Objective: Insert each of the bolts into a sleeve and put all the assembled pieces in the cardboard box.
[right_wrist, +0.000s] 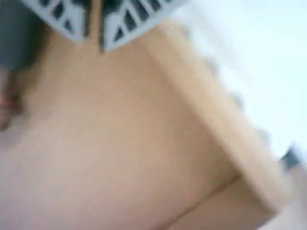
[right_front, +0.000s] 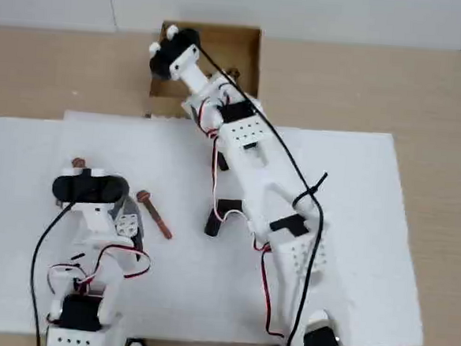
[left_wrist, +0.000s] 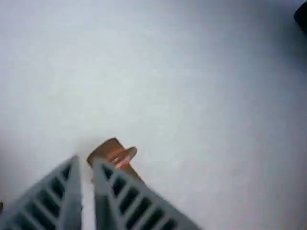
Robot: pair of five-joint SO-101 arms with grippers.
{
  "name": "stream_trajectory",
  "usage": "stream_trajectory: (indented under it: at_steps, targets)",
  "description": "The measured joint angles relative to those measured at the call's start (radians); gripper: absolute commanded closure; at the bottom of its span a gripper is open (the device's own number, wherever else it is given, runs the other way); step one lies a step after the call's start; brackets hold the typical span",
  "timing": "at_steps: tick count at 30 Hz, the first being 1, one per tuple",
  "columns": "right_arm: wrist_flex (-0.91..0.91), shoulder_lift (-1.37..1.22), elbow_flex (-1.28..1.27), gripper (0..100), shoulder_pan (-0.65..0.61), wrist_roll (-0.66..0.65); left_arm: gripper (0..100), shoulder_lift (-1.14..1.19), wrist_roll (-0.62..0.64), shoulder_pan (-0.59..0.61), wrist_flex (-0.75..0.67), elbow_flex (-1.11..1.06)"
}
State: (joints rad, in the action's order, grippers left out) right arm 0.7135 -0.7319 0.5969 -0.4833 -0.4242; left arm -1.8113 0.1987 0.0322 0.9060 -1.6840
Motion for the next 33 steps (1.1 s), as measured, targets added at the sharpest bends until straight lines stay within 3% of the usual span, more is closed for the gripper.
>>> stream_trajectory:
  at_steps: [9,30,33]
  targets:
    - [0.245,0.144,0.000,99.5,0.000,0.137,99,0.000,0.000,0.012,0.000,0.000]
    - [0.726,0.222,0.000,99.3,0.000,0.149,99,0.000,0.031,0.052,0.000,0.000]
    - [0.753,0.196,0.008,92.8,0.000,0.160,99,0.000,0.031,0.052,0.000,0.000]
